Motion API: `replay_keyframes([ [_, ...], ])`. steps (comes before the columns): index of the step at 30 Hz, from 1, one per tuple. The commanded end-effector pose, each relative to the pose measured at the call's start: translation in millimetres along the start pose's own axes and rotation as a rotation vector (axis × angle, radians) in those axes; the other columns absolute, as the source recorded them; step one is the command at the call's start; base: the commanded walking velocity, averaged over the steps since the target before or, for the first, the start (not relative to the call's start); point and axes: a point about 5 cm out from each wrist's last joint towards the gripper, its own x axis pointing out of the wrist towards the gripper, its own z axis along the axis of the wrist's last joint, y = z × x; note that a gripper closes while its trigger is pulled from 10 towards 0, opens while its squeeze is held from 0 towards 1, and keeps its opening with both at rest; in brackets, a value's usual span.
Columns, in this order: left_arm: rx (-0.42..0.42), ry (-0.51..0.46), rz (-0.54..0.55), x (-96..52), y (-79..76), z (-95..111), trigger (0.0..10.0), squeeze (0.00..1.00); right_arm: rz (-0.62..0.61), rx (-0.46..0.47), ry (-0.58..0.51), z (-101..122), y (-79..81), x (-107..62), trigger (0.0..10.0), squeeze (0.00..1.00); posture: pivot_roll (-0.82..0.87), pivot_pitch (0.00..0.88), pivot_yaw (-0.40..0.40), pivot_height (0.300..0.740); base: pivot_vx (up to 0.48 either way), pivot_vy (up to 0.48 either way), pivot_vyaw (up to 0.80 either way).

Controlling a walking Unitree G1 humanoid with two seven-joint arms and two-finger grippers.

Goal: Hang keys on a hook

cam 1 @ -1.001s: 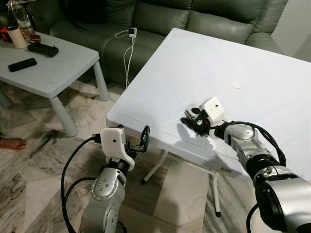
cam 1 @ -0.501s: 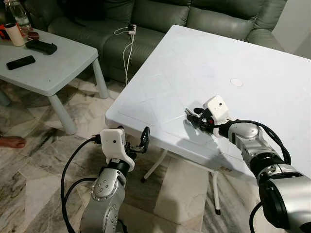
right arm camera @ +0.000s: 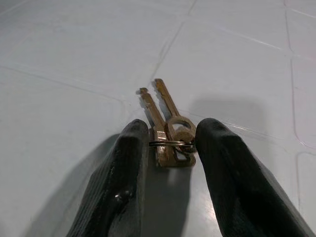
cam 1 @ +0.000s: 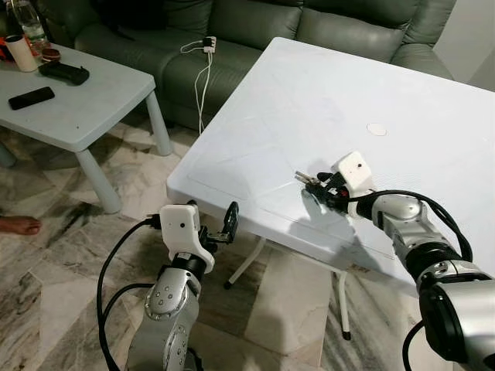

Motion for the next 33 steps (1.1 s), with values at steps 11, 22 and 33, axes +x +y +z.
replay_keyframes([
  [11,-0.033,-0.017,-0.018,1.4,-11.1,3.4,10.0,0.00,-0.014,0.006,0.006,1.6,-6.0,-2.9,0.1,0.00,0.09,0.135,-0.123,0.740,0.000,0.000,0.00],
  [22,-0.032,-0.019,-0.023,2.4,-12.1,3.4,10.0,0.00,-0.031,0.007,0.025,0.2,-6.3,-2.3,10.0,0.00,0.09,0.120,-0.121,0.740,0.000,0.000,0.00],
  [33,-0.033,-0.022,-0.026,3.4,-12.8,3.8,10.0,0.00,-0.050,0.009,0.037,-0.1,-9.7,-3.9,10.0,0.00,0.09,0.121,-0.121,0.740,0.000,0.000,0.00],
])
